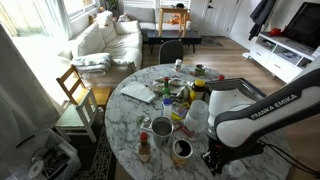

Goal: Put the brown item in the scoop, then drop it into the tin

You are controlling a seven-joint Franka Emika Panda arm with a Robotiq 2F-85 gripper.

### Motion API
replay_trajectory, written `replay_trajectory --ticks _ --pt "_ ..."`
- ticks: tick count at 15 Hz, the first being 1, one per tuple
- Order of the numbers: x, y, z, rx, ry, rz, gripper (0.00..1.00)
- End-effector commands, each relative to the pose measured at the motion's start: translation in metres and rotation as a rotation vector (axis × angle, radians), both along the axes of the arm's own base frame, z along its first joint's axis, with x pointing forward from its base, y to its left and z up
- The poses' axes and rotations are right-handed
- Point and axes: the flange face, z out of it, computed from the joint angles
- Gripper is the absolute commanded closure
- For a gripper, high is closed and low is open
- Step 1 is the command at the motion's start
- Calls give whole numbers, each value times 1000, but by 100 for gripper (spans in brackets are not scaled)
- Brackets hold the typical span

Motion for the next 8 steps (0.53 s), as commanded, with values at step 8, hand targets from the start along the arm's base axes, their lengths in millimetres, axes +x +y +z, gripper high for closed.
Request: replay_trajectory --ticks 8 --pt "1 -5 0 -20 1 -31 91"
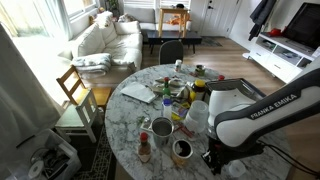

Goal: Put the brown item in the scoop, then drop it into the tin

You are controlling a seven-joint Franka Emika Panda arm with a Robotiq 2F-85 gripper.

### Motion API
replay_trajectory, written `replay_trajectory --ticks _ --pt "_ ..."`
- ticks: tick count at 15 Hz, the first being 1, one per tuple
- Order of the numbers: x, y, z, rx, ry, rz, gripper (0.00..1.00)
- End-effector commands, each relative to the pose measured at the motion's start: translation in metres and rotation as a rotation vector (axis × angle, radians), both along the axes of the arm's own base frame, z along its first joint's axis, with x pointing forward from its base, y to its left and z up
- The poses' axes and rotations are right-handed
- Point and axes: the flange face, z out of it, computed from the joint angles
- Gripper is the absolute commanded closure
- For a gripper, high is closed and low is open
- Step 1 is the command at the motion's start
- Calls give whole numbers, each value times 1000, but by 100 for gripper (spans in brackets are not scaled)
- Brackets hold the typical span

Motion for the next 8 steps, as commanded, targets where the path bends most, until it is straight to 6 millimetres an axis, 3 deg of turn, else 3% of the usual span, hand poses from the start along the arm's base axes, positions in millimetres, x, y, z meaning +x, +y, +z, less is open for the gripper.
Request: replay_trajectory --ticks 1,8 --pt "0 -5 1 -17 0 -21 92" --pt "-1 -14 28 10 -35 -54 95"
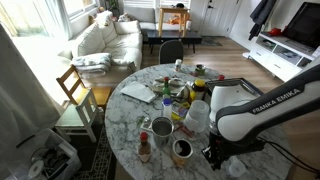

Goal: Put the brown item in the scoop, then drop it into the tin

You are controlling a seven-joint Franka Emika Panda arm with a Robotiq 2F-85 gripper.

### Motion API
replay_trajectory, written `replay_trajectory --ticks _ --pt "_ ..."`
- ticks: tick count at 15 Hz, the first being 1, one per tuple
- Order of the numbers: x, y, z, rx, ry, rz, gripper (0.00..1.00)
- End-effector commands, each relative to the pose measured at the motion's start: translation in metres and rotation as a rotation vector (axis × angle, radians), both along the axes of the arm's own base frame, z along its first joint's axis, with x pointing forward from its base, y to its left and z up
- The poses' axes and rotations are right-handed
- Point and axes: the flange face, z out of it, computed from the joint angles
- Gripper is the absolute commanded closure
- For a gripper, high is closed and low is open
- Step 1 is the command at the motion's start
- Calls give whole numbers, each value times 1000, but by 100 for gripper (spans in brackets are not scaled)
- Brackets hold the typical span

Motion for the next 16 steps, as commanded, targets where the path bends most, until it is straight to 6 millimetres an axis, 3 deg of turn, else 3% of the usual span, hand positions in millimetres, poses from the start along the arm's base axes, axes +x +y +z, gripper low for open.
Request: replay_trajectory --ticks 1,5,10,16 --pt "-6 -4 26 18 -28 -24 95" --pt "-13 -4 52 15 -38 -2 95" --pt "-42 -17 75 -19 49 15 95" --pt "-74 -39 77 -76 78 54 95"
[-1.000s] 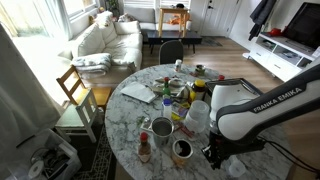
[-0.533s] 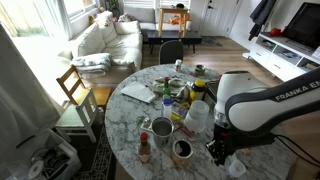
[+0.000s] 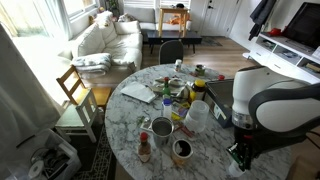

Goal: Put the brown item in the scoop, then drop it into the tin

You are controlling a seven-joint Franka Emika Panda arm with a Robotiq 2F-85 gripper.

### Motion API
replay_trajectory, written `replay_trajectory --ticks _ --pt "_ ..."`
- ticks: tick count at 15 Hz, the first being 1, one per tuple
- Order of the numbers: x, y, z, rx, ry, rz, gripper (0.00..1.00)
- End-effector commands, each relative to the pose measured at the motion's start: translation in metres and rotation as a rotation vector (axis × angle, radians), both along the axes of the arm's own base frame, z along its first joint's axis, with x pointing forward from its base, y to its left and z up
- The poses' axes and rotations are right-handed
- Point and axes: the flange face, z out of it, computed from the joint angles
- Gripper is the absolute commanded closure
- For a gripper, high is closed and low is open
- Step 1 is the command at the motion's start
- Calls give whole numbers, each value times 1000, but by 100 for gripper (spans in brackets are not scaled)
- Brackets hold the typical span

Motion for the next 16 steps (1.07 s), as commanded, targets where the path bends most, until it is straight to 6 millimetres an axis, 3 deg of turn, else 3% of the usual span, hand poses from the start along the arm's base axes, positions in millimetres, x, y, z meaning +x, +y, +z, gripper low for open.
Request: replay_trajectory --ticks 1,14,16 --pt "-21 -14 -1 -36 -7 1 95" --pt "-23 -27 -21 -9 -166 -53 95" --pt "-16 -26 -21 8 -166 -50 95"
